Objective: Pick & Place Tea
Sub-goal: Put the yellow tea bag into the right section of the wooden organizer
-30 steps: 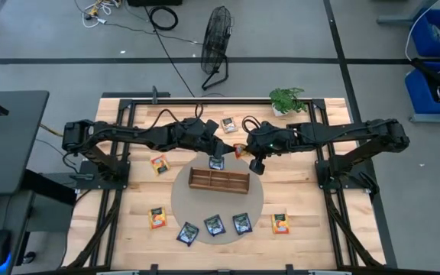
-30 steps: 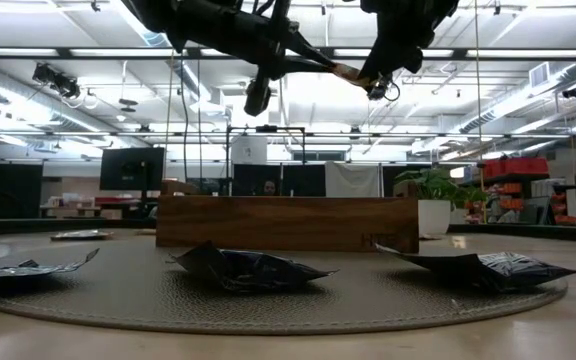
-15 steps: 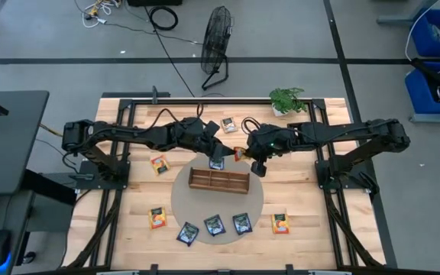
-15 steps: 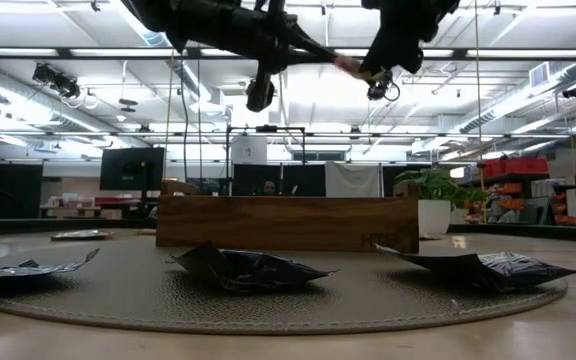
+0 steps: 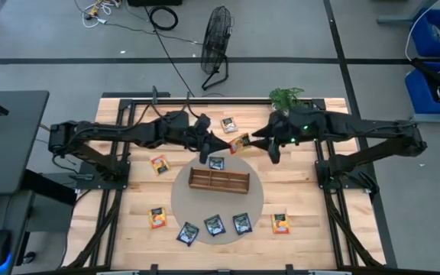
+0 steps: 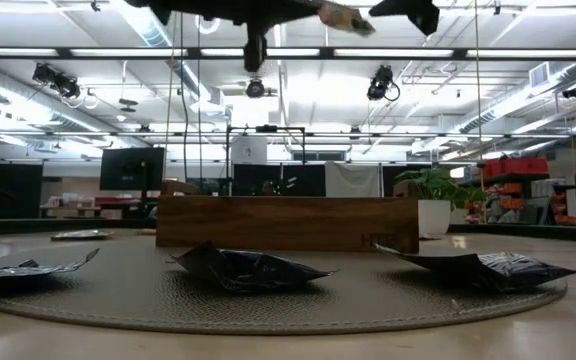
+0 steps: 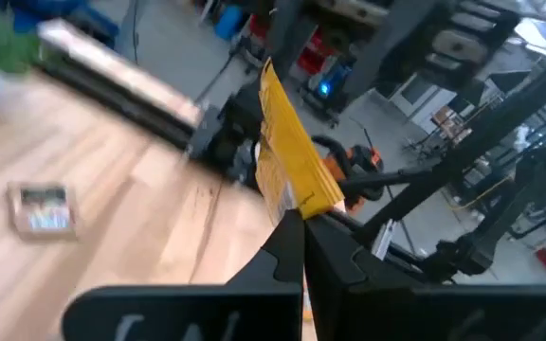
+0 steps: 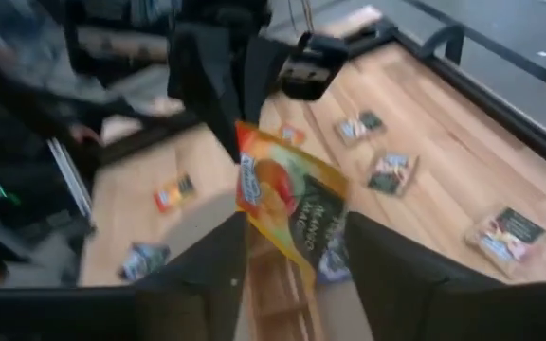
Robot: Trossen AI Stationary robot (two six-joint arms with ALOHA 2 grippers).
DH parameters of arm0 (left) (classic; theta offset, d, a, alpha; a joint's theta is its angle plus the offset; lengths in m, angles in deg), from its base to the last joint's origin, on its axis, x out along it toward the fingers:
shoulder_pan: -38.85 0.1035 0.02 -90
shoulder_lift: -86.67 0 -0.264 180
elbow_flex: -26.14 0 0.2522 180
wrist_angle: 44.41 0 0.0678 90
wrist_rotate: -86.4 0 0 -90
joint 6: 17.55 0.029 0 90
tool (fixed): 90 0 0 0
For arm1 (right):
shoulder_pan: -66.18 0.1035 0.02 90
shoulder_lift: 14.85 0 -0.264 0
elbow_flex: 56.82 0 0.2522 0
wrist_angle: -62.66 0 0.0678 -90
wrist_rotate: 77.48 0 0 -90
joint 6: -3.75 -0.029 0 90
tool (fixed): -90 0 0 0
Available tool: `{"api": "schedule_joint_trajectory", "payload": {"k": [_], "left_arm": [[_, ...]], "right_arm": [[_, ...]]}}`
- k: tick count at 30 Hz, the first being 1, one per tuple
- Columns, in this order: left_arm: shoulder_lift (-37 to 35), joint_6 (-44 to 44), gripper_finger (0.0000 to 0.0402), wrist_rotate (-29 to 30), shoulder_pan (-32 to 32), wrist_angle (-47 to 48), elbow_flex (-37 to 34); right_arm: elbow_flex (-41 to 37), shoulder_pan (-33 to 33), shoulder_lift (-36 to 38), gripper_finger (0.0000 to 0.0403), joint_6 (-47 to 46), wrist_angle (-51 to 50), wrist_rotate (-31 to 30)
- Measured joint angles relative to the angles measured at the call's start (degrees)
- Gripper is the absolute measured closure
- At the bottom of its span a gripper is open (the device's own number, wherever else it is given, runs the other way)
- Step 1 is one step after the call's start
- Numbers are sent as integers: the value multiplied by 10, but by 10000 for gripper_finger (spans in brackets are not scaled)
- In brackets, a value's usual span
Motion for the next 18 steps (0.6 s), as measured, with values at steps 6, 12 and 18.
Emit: {"api": "schedule_joint_trajectory", "payload": {"k": [6,12,18], "left_arm": [[-28,49,401,6,0,-9,0],[-46,59,401,27,0,-27,0],[-46,63,401,27,0,-46,0]], "right_arm": [[0,-18,27,151,-18,28,19],[0,-26,19,154,-17,58,41],[0,-35,-1,167,-18,128,68]]}}
